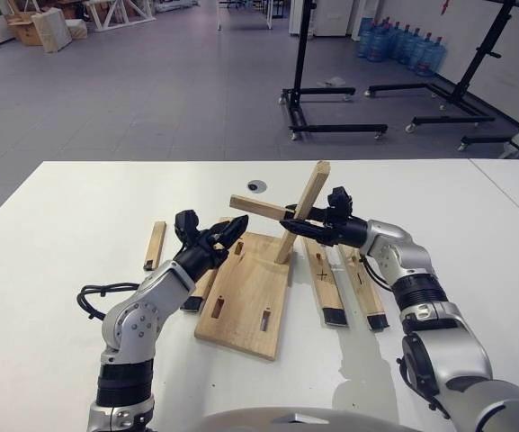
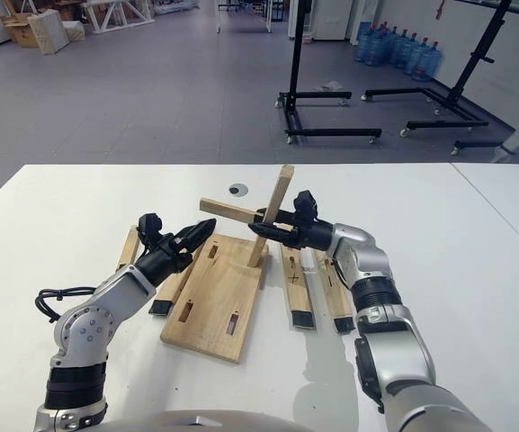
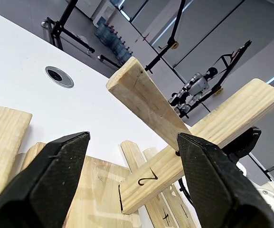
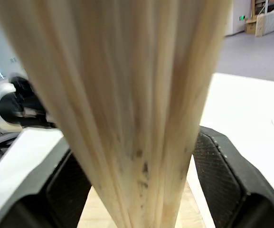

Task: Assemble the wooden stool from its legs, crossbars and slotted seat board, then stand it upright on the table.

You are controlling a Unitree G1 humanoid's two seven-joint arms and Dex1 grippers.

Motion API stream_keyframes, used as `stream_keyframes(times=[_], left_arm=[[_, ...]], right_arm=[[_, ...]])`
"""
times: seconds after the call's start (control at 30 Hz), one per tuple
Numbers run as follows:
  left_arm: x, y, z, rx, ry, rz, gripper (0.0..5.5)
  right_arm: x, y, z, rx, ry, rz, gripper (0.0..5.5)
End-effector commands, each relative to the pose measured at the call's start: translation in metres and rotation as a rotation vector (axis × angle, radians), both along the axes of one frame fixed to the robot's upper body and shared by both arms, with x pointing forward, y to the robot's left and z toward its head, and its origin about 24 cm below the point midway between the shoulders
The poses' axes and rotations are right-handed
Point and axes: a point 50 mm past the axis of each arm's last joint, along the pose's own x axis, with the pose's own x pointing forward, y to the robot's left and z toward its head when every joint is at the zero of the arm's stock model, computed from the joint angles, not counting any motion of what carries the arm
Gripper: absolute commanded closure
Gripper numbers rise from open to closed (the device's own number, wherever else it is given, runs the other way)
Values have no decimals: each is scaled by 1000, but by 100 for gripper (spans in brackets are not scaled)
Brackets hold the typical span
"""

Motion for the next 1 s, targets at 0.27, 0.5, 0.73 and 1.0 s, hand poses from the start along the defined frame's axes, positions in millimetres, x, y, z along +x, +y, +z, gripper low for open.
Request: stream_keyframes(times=[0.27, 0.5, 0.73, 1.0], left_arm=[[1, 6, 2, 25, -6, 8, 216], [2, 6, 3, 33, -8, -1, 216], [3, 37, 18, 68, -71, 53, 216], [-16, 135, 100, 86, -348, 297, 216]], right_arm=[[-22, -47, 13, -88, 32, 117, 230], [-23, -89, 2, -163, 46, -91, 230], [-59, -127, 36, -313, -8, -578, 230], [-102, -56, 26, -651, 176, -836, 230]])
